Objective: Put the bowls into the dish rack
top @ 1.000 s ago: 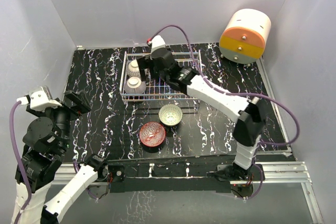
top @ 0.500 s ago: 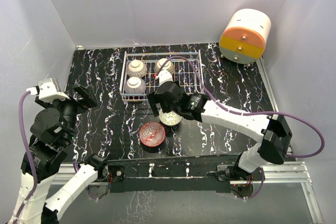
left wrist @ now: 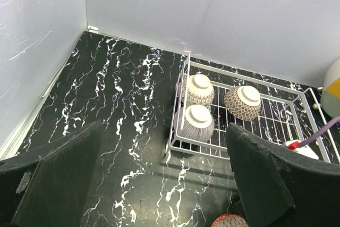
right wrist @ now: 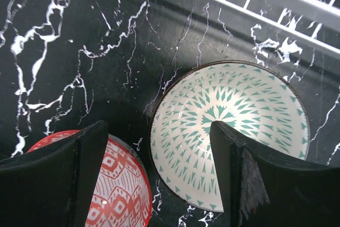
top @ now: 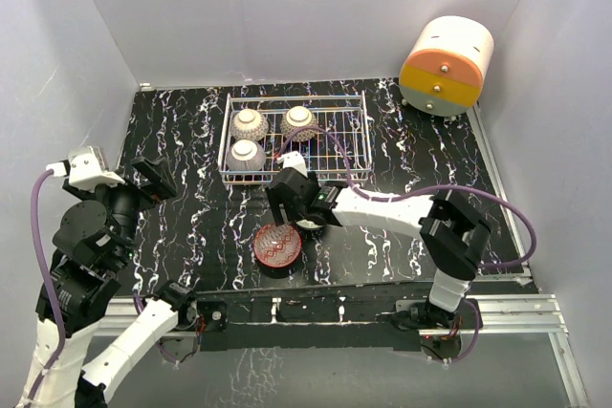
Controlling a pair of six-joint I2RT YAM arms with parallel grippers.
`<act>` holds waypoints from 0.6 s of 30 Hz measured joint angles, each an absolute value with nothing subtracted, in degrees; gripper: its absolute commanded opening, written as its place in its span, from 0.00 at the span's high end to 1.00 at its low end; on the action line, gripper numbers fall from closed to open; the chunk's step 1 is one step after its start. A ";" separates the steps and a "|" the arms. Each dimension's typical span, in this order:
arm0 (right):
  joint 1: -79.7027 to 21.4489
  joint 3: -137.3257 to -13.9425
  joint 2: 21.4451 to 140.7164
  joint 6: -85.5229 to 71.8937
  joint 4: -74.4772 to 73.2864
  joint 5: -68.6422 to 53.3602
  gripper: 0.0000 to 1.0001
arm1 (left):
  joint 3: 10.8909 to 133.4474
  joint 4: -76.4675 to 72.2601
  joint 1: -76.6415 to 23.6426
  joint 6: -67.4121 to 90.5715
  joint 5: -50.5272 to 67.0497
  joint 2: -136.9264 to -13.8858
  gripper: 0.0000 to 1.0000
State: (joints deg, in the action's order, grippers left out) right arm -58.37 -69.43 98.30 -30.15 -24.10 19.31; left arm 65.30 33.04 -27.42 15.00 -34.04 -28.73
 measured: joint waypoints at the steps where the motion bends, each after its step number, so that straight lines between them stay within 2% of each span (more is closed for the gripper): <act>1: -58.39 -69.43 99.24 -30.48 -24.12 19.25 0.26 | 65.30 33.21 -27.42 15.00 -34.09 -28.58 0.03; 5: -58.39 -69.45 101.69 -31.88 -24.10 19.27 0.31 | 65.23 33.47 -27.42 15.00 -34.13 -27.90 0.03; 9: -58.39 -69.45 102.50 -33.21 -24.10 20.08 0.33 | 64.95 33.47 -27.42 14.96 -34.41 -27.38 0.03; 15: -58.39 -69.65 103.55 -34.52 -23.70 22.52 0.47 | 64.60 33.47 -27.42 14.55 -34.52 -27.35 0.03; 18: -58.39 -69.87 105.49 -34.83 -23.73 23.70 0.50 | 64.58 33.50 -27.42 14.44 -34.61 -27.35 0.03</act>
State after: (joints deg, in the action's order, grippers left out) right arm -58.39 -69.87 105.49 -34.83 -23.73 23.70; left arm 64.58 33.50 -27.42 14.44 -34.61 -27.35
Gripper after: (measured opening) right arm 0.523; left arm 0.970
